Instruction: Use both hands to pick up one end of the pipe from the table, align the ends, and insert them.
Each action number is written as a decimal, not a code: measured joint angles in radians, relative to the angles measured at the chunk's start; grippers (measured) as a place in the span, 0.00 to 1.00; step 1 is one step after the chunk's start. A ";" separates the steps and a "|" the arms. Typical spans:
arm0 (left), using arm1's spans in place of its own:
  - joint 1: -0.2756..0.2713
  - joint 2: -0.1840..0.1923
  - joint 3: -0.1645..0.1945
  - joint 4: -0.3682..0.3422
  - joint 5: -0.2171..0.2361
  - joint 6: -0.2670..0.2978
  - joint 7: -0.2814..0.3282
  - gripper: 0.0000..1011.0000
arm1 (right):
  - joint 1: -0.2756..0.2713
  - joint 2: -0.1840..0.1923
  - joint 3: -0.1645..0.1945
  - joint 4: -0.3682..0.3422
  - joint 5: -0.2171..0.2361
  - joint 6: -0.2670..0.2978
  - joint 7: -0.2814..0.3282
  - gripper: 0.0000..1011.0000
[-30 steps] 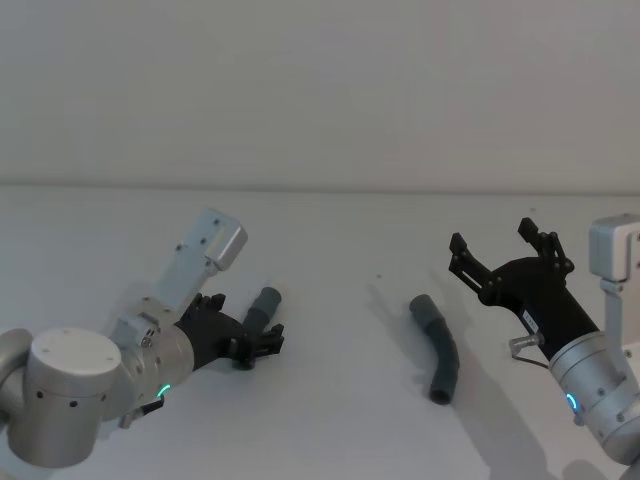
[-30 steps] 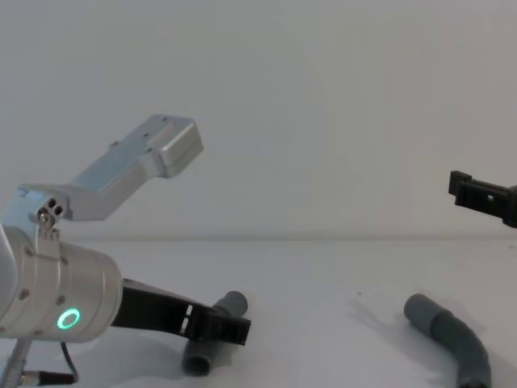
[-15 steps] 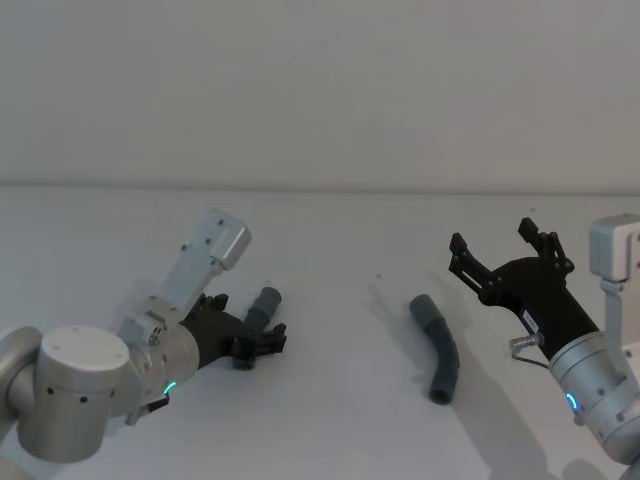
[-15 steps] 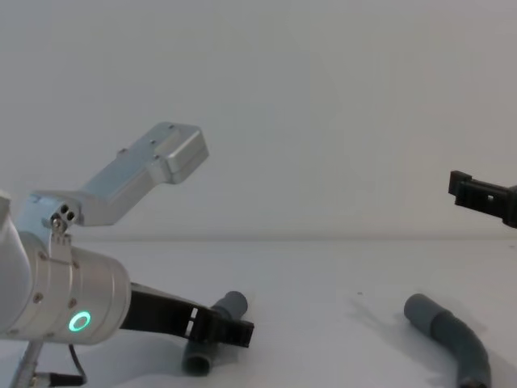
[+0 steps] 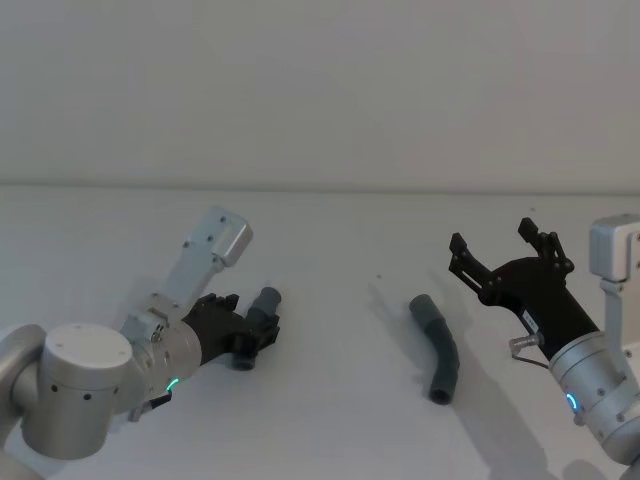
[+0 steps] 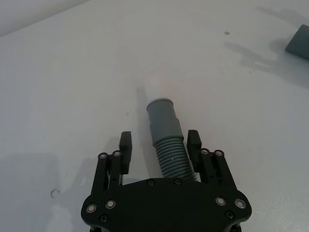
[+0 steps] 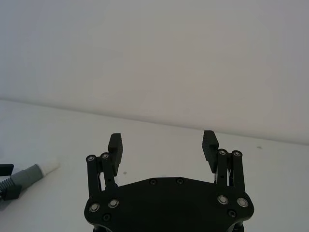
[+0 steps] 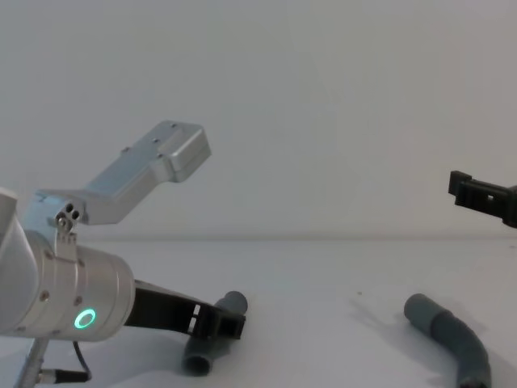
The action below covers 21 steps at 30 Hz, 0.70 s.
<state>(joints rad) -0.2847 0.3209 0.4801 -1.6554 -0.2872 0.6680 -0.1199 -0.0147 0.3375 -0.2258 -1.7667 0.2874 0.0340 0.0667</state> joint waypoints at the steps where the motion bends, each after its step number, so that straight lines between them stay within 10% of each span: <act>1: 0.000 -0.001 0.000 0.001 0.000 0.000 0.000 0.65 | 0.000 0.000 0.000 0.000 0.000 0.000 0.000 0.99; 11: -0.002 -0.003 0.000 0.004 0.002 -0.003 0.000 0.35 | 0.000 0.000 0.000 0.000 0.000 0.000 0.000 0.99; 21: -0.003 -0.003 0.000 0.006 0.003 -0.004 0.000 0.34 | 0.000 0.000 0.000 0.000 0.000 0.000 0.000 0.99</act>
<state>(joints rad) -0.2874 0.3174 0.4799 -1.6498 -0.2838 0.6643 -0.1200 -0.0147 0.3375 -0.2258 -1.7668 0.2874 0.0340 0.0668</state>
